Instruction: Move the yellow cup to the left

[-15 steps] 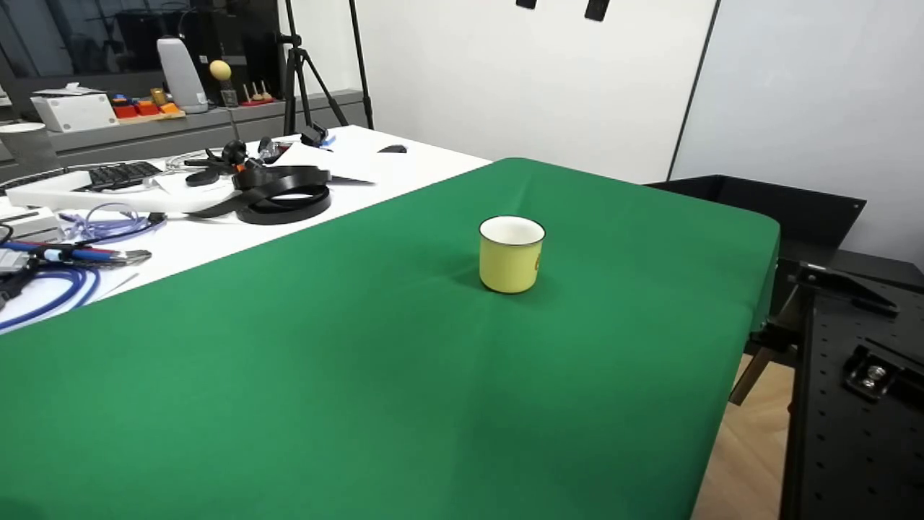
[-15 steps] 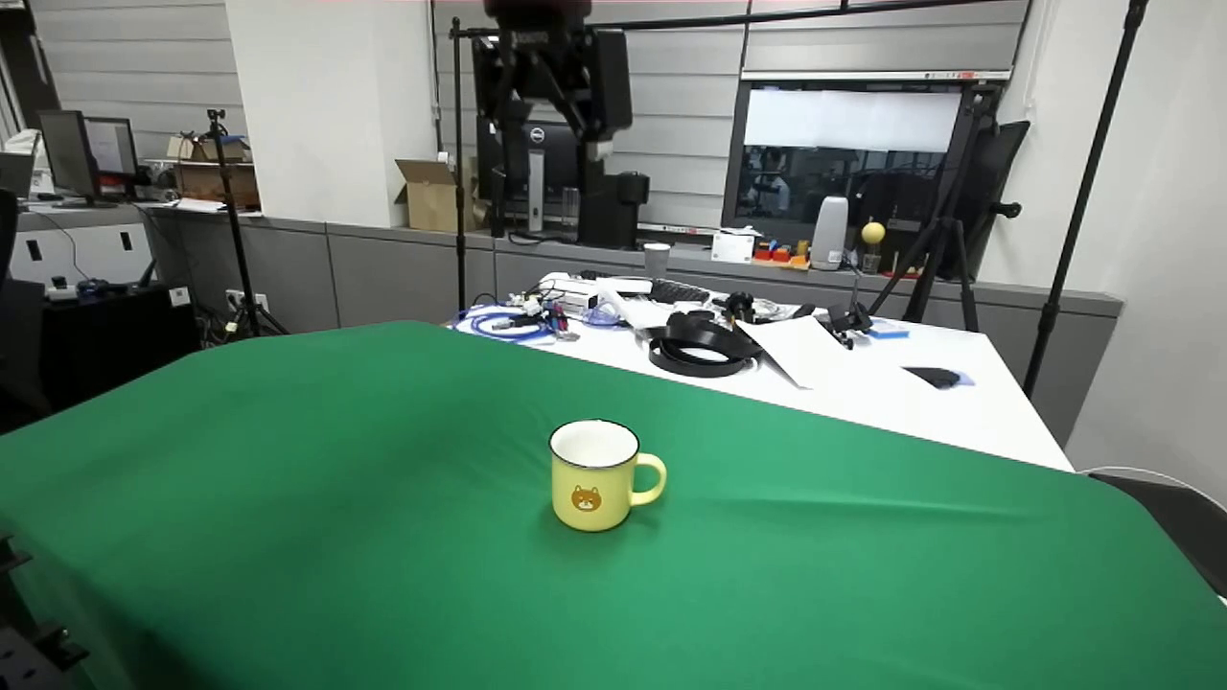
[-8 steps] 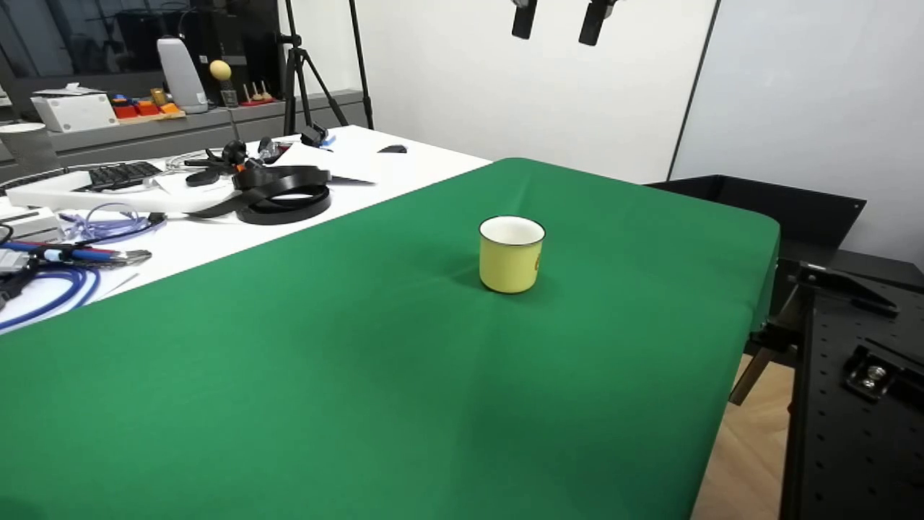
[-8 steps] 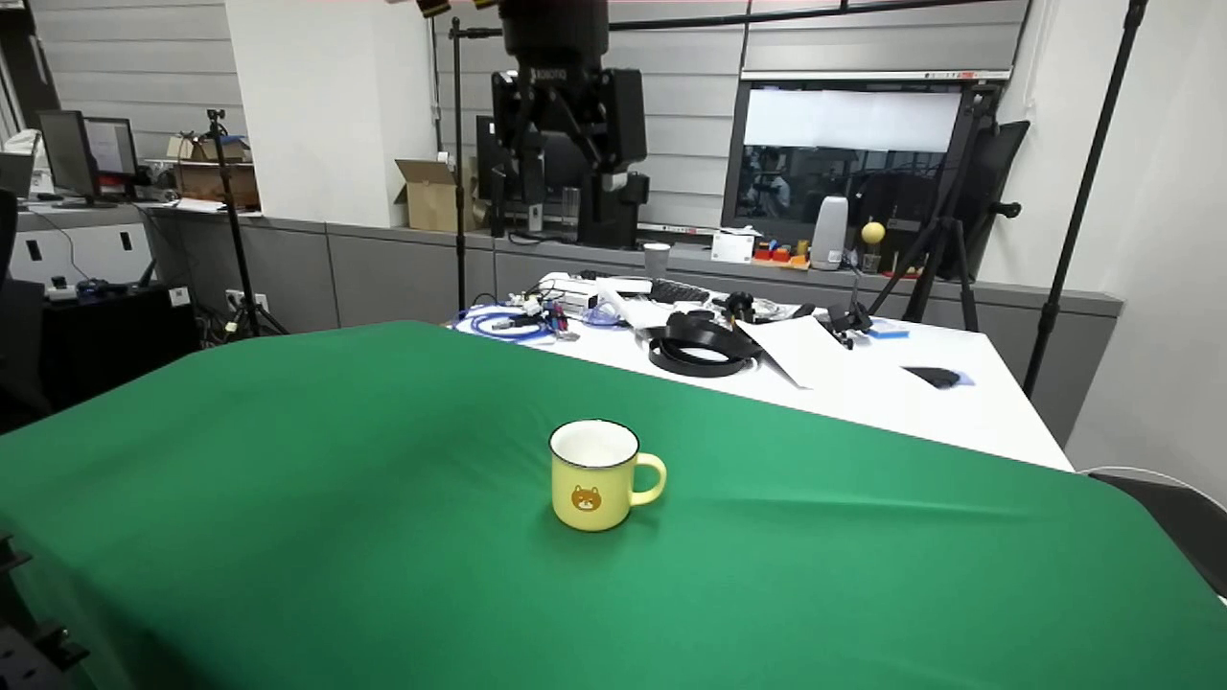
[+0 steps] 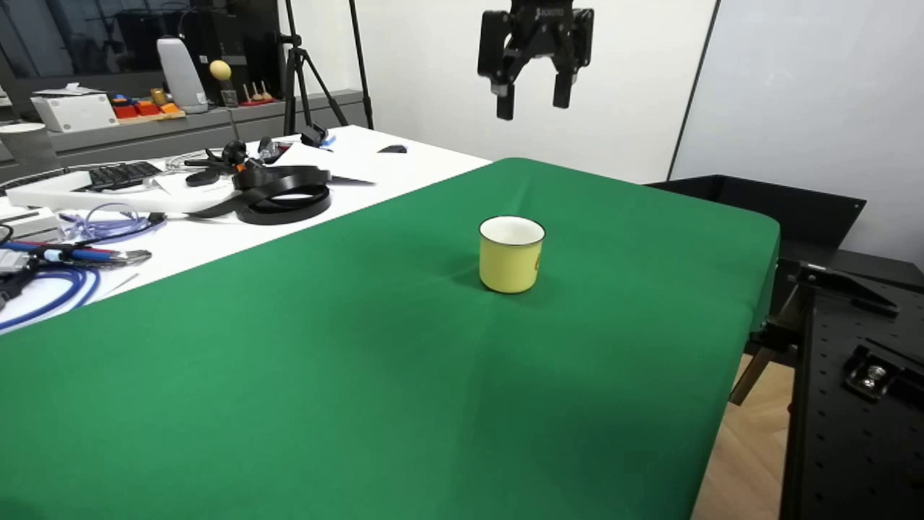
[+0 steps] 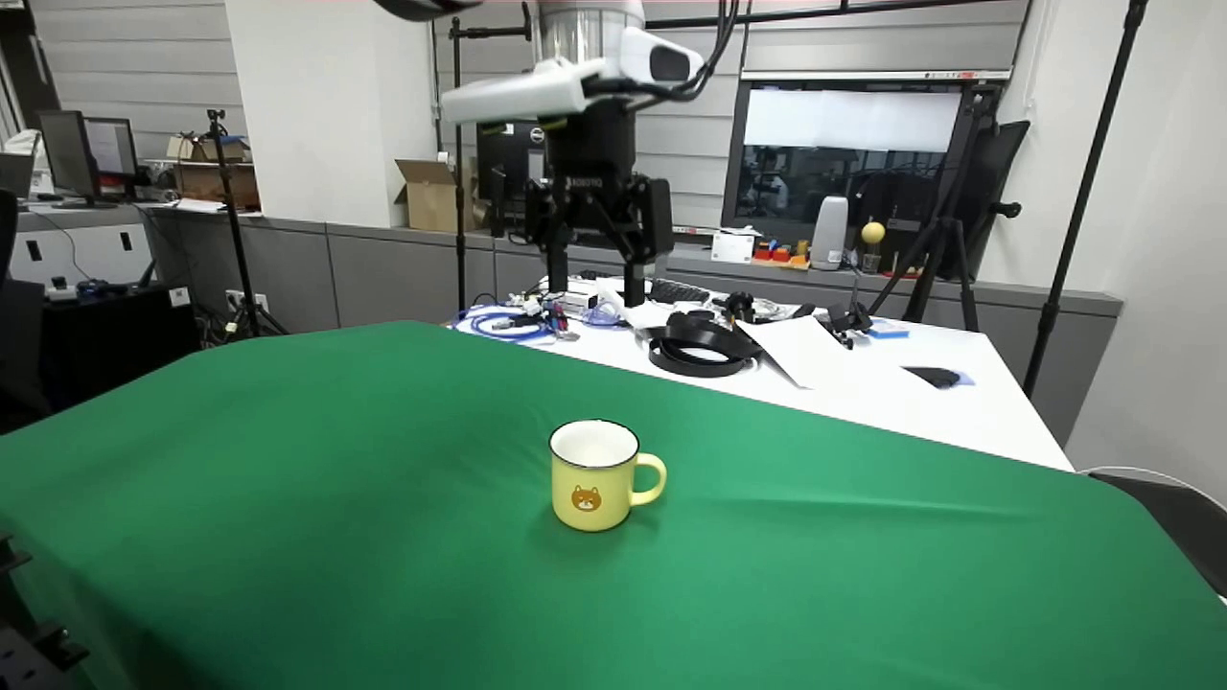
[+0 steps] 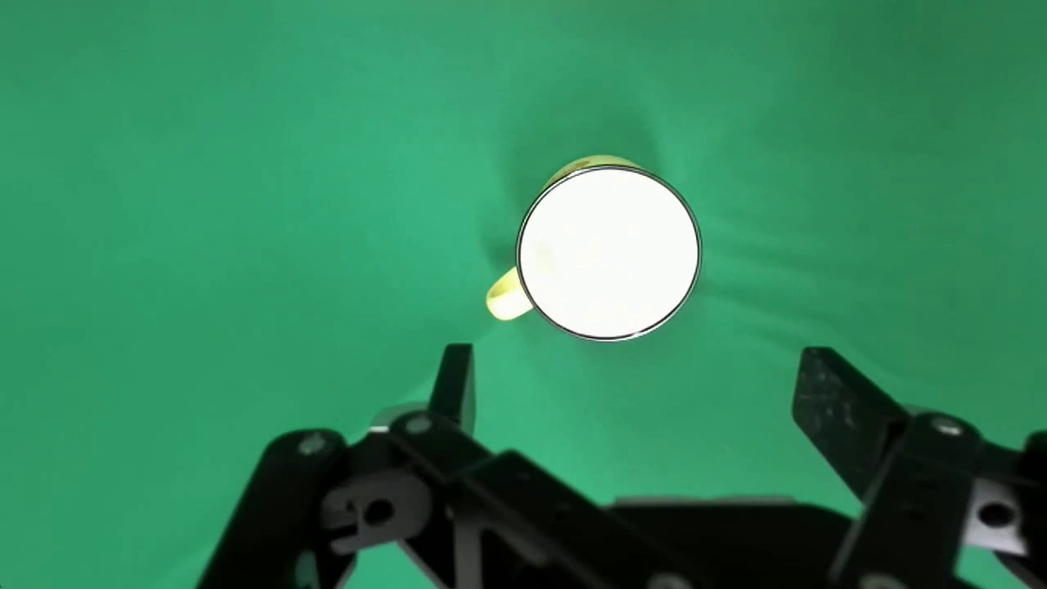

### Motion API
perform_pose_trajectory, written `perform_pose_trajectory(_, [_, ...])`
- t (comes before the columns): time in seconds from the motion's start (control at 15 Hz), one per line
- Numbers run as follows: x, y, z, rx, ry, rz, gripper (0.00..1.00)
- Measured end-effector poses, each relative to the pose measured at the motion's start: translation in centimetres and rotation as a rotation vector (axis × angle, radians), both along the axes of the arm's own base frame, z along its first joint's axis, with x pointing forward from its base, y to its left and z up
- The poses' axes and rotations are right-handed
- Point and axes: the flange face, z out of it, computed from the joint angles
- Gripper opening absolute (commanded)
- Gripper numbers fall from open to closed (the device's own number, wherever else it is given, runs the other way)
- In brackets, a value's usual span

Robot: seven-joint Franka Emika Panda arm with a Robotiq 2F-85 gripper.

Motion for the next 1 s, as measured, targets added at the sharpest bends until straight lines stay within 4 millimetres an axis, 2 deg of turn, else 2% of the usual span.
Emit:
perform_pose_trajectory(0.27, [3.0,1.1,-4.1,-0.005,0.085,0.053,1.00])
perform_pose_trajectory(0.53, [4.7,3.2,-7.0,-0.001,0.166,0.109,1.00])
perform_pose_trajectory(1.0, [5.8,3.1,-7.8,0.007,0.107,0.102,1.00])
